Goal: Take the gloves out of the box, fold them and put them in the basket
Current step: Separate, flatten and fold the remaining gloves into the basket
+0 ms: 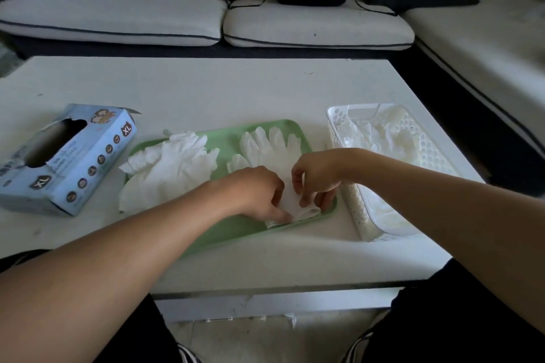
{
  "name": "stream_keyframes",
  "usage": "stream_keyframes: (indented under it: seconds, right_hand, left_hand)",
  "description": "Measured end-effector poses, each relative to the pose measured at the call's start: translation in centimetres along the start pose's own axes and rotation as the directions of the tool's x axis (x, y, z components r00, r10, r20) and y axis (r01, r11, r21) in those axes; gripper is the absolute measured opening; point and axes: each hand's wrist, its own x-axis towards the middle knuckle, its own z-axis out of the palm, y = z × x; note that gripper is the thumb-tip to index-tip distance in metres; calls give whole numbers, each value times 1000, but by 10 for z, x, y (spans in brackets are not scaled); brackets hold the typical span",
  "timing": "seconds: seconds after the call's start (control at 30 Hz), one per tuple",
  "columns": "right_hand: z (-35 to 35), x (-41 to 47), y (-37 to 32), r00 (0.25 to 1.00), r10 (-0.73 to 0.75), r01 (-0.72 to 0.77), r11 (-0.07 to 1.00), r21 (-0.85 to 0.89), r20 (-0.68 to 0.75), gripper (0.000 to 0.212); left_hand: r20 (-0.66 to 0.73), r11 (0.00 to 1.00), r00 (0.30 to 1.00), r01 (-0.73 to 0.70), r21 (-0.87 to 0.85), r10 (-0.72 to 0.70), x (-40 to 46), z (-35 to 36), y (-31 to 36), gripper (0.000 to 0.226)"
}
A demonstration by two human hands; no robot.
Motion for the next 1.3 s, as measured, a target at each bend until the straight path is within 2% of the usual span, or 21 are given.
stream_keyframes:
  seconds: [0.07,0.13,0.2,0.3,0.5,0.6,0.67,0.73,0.8,0.87,0.93,1.1,1.2,1.27,1.3]
  right_hand:
    - [1,1,3,999,6,-4,999,44,-40,21]
    - [3,1,5,992,15,-14,1000,4,-122,23]
    - [7,3,4,979,29,-54,992,-114,-204,32]
    - [20,5,-1,971,85,-139,960,-241,-222,38]
    - [32,6,-11,964,64,-128,962,-240,-258,20]
    - [34,8,-14,973,85,-105,991,-83,-216,17]
    - [32,9,-13,982,103,-80,986,144,-160,17]
    - [29,8,-12,988,110,-59,916,396,-107,19]
    - [24,4,-12,992,97,-38,845,533,-82,16]
    - [17,1,-13,994,84,-26,804,594,-71,15]
    - [6,-4,-14,996,63,-10,753,658,-57,16]
    - [-17,-15,-13,996,31,42,689,724,-87,14]
    - [-30,-20,-8,994,17,71,670,739,-110,7]
    - [-39,-25,-5,991,8,100,632,769,-136,4]
    - [-45,-29,-5,989,-4,120,620,775,-150,4]
  left_hand:
    - [-1,999,1000,-30,31,30,2,4,-4,29]
    - [8,998,999,-52,46,52,3,4,-10,21]
    - [22,998,998,-64,19,63,3,2,-13,25]
    - [16,997,997,-69,-27,70,0,2,-15,23]
    - [46,999,998,-35,9,35,-4,4,-10,45]
    - [-3,1000,1000,-3,10,3,-6,7,-4,53]
    - [-30,999,999,44,-22,-45,-7,8,0,58]
    - [-74,996,993,89,-19,-90,-7,11,6,62]
    - [-158,992,979,124,-26,-126,-6,14,10,67]
    - [-238,991,962,128,-38,-134,-5,17,12,68]
    - [-283,994,953,105,-33,-110,-6,18,11,59]
    - [-448,994,890,51,-94,-88,-11,1,6,8]
    - [-577,978,817,-120,-171,-1,-14,-18,-6,18]
    - [-644,927,762,-283,-247,61,-16,-28,-16,20]
    - [-663,890,747,-333,-310,49,-17,-32,-18,17]
